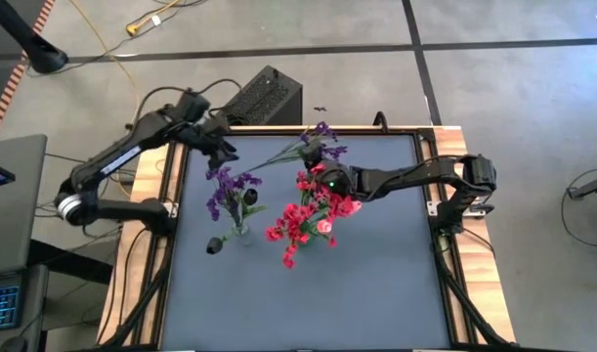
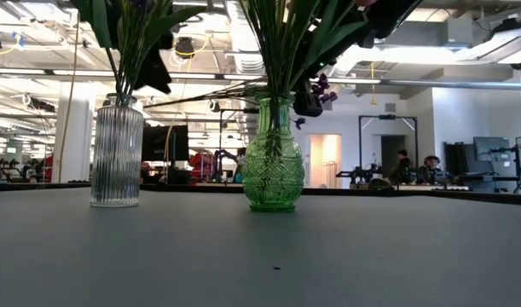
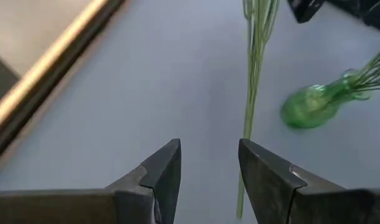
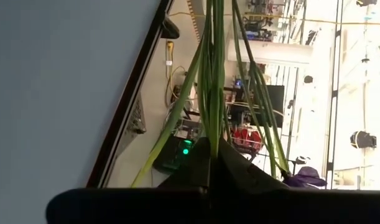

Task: Sort flowers into vase by color
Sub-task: Put the violet flowers into the transparent vase

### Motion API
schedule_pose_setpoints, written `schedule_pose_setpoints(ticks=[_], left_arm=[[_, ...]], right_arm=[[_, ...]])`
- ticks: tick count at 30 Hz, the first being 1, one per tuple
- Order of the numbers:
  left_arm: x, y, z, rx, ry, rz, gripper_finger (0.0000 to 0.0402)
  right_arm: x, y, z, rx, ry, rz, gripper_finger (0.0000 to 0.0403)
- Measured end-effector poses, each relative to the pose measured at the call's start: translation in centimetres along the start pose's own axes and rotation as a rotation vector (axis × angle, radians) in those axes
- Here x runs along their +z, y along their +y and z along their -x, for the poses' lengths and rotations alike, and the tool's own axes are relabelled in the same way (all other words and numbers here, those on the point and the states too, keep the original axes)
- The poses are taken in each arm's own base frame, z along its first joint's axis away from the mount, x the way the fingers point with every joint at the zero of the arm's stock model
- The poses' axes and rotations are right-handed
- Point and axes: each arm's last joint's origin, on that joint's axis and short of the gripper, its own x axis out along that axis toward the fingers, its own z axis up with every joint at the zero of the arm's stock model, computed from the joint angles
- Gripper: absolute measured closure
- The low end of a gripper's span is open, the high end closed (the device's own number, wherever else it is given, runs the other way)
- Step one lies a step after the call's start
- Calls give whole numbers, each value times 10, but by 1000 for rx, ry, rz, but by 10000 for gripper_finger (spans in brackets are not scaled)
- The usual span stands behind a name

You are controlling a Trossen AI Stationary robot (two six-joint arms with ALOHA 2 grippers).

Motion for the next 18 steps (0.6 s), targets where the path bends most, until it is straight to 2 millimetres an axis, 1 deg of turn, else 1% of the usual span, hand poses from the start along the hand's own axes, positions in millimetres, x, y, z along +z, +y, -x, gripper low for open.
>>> schedule_pose_setpoints(ticks=[5,8,13,18], left_arm=[[4,12,-28,-168,34,46,253],[4,15,-43,-265,59,61,253],[7,11,-64,-327,92,39,253],[12,3,-75,-363,75,-14,253]], right_arm=[[0,0,0,2,0,2,373],[0,0,0,3,0,2,369],[0,0,0,3,0,3,370],[0,1,0,5,1,4,371]])
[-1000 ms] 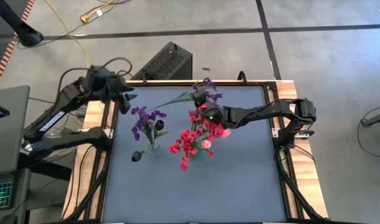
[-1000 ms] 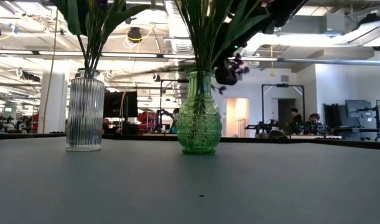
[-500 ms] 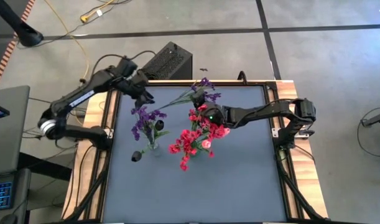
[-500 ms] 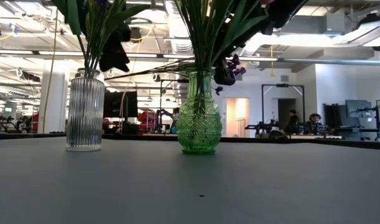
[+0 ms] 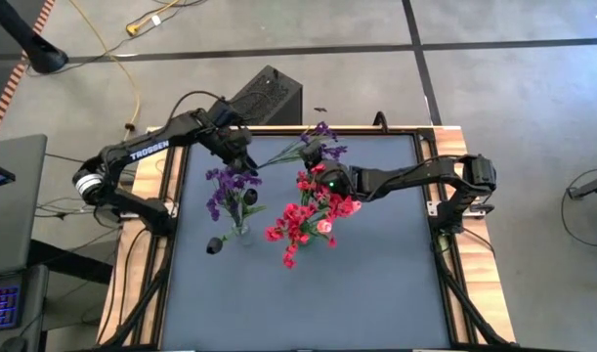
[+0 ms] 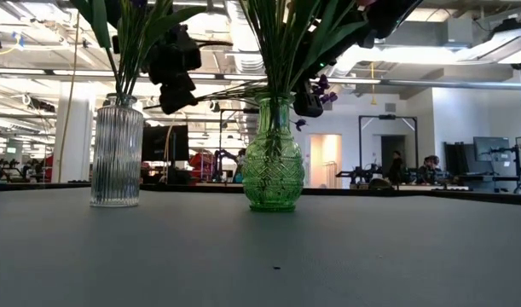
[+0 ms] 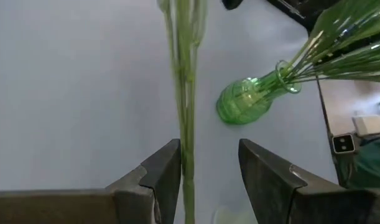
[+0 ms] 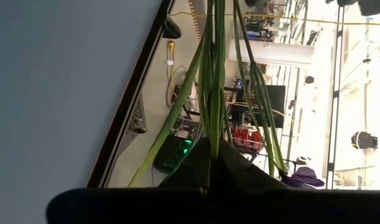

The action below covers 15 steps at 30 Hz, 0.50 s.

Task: Sort flowers into vase by color
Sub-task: Put the violet flowers into the transparent vase

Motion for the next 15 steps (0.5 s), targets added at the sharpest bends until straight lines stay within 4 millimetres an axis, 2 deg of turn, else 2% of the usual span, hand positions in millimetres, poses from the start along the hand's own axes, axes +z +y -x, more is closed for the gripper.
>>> schedule_pose_setpoints(ticks=[10,15], left_arm=[[2,-2,-3,42,6,-18,256],[2,-2,-3,41,7,-19,290]], right_arm=[[0,0,0,1,0,0,371],[0,0,0,1,0,0,368]])
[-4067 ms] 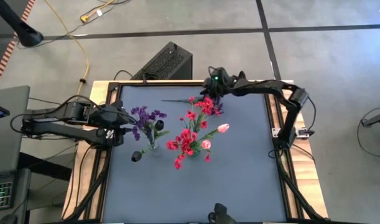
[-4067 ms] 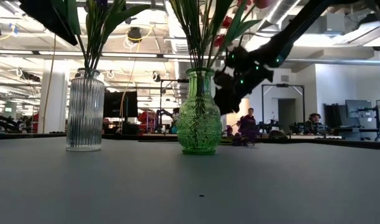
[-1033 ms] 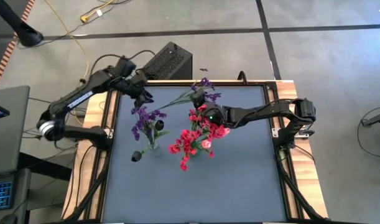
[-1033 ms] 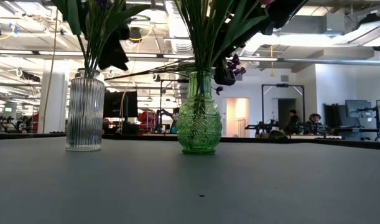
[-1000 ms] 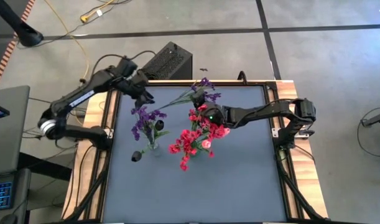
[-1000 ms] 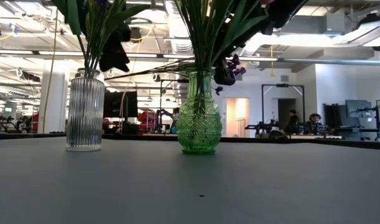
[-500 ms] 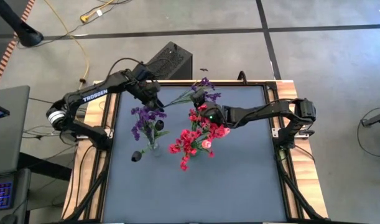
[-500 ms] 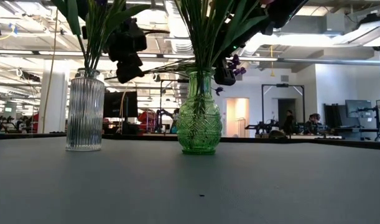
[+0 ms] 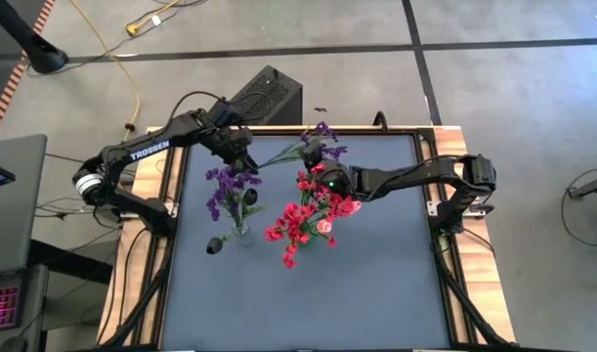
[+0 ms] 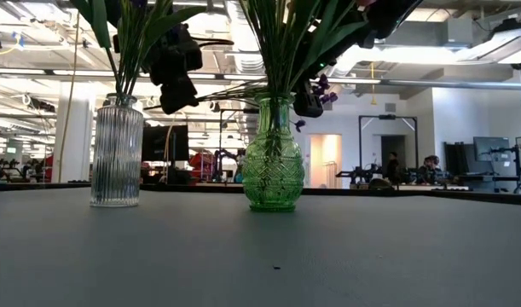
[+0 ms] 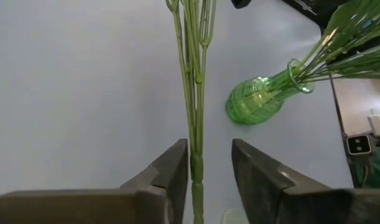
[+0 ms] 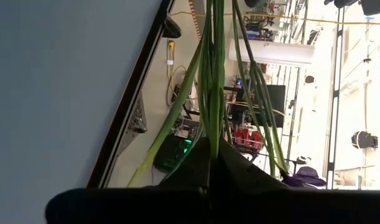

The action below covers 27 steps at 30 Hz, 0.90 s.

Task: Sort flowers into vase by color
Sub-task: Put the violet flowers into the transparent vase

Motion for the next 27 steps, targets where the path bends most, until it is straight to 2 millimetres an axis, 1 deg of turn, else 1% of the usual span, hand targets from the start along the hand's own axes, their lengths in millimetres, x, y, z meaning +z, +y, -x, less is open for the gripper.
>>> schedule_pose_setpoints(ticks=[8,9,23,27], left_arm=[[0,0,0,3,2,-27,387],[0,0,0,4,2,-30,393],[1,1,0,37,-1,-41,398],[2,1,0,39,-7,-39,399]], right_arm=[[0,0,0,0,0,-1,365],[0,0,0,0,0,-1,364],[1,0,1,0,-1,1,357],[3,1,3,-2,-2,11,339]])
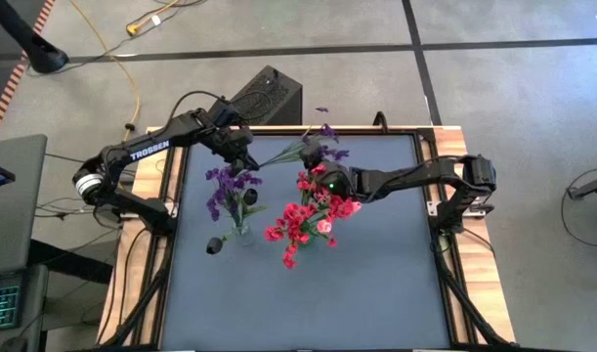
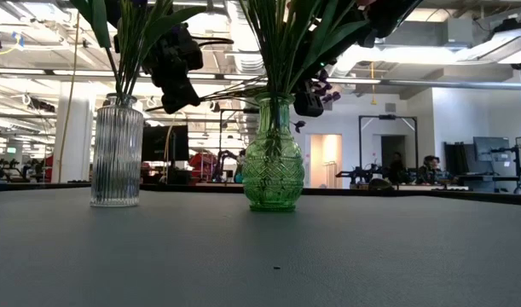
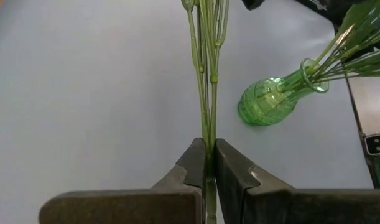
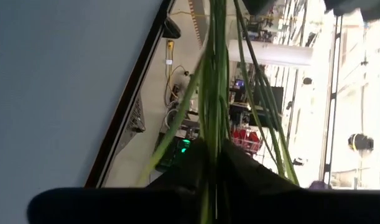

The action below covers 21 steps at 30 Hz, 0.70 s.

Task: Sort flowers into vase by color
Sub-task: Put the violet flowers into the transparent vase

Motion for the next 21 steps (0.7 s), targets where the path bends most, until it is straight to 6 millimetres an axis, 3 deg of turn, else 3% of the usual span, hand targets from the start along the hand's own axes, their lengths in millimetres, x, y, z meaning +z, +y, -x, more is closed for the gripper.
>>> schedule_pose_setpoints(ticks=[8,12,16,21], left_arm=[[1,1,0,31,-2,-6,399],[2,4,0,115,0,6,399],[7,8,1,226,-30,19,399],[14,14,4,409,-84,51,399]], right_arm=[[7,1,6,0,-37,65,224],[6,1,6,-10,9,-1,161],[1,0,4,-27,86,-95,140],[-7,4,1,-5,190,-70,137]])
